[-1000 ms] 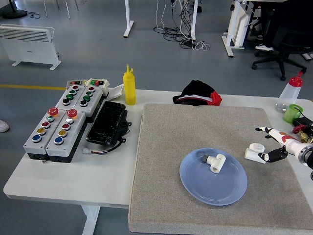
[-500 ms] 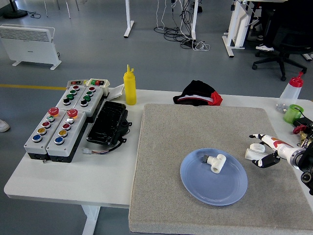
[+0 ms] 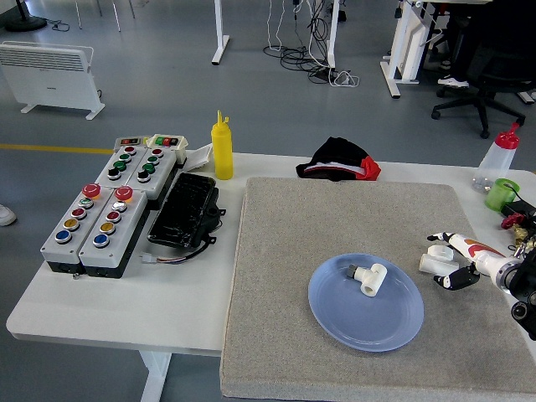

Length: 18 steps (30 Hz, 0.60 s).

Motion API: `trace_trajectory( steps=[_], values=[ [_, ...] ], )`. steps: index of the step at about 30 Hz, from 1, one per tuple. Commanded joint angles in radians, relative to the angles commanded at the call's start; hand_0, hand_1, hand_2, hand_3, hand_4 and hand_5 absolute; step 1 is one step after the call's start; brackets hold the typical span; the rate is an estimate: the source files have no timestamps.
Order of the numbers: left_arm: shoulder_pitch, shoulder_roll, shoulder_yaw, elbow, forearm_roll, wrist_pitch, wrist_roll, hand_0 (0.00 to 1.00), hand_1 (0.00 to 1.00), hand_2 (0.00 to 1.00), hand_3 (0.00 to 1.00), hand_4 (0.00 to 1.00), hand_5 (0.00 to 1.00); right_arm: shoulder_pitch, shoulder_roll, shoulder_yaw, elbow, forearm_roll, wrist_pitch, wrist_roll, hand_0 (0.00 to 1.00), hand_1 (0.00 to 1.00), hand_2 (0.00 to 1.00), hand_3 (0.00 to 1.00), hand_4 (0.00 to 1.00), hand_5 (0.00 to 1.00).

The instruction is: Pick pipe place plate twice

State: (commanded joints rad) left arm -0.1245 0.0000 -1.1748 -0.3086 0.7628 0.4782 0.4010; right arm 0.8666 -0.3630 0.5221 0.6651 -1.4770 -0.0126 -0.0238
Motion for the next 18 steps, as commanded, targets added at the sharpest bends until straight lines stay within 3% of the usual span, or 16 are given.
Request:
trace_trajectory(
  steps=[3, 4, 9, 10, 15, 16, 18],
  values=[
    [-0.001, 0.0, -0.002, 0.0, 0.0, 0.001, -0.002, 0.58, 0.564, 0.564, 0.537, 0.441, 0.998, -0.001, -0.002, -0.011, -0.004, -0.022, 0.006, -0.005, 0.766, 0.74, 0.755, 0.756, 0.701, 0.285],
    [-0.001, 0.0, -0.003, 0.0, 0.001, 0.001, -0.002, 0.58, 0.565, 0.565, 0.537, 0.442, 0.998, -0.001, -0.002, -0.013, -0.005, -0.024, 0.006, -0.004, 0.686, 0.693, 0.671, 0.703, 0.666, 0.264],
    [-0.002, 0.0, -0.006, 0.0, 0.006, 0.0, 0.0, 0.58, 0.565, 0.565, 0.537, 0.442, 0.998, -0.003, 0.002, -0.02, -0.011, -0.013, -0.025, 0.022, 0.686, 0.693, 0.671, 0.703, 0.666, 0.264],
    [-0.002, 0.0, -0.006, 0.0, 0.006, 0.0, 0.0, 0.58, 0.565, 0.565, 0.538, 0.442, 0.998, -0.004, 0.003, -0.022, -0.012, -0.008, -0.033, 0.032, 0.458, 0.505, 0.521, 0.604, 0.526, 0.163],
    [-0.002, 0.0, -0.007, -0.001, 0.009, -0.001, 0.002, 0.58, 0.565, 0.565, 0.538, 0.442, 0.998, -0.008, 0.004, -0.025, -0.017, 0.002, -0.058, 0.06, 0.458, 0.505, 0.521, 0.604, 0.526, 0.163],
    [-0.002, 0.0, -0.007, -0.001, 0.01, -0.001, 0.002, 0.579, 0.566, 0.565, 0.538, 0.442, 0.998, -0.009, 0.003, -0.024, -0.017, 0.004, -0.06, 0.062, 0.354, 0.423, 0.493, 0.57, 0.504, 0.168],
    [-0.002, 0.0, -0.007, -0.001, 0.009, -0.001, 0.002, 0.579, 0.566, 0.565, 0.538, 0.442, 0.998, -0.011, -0.001, -0.019, -0.011, 0.012, -0.066, 0.071, 0.354, 0.423, 0.493, 0.57, 0.504, 0.168]
  ],
)
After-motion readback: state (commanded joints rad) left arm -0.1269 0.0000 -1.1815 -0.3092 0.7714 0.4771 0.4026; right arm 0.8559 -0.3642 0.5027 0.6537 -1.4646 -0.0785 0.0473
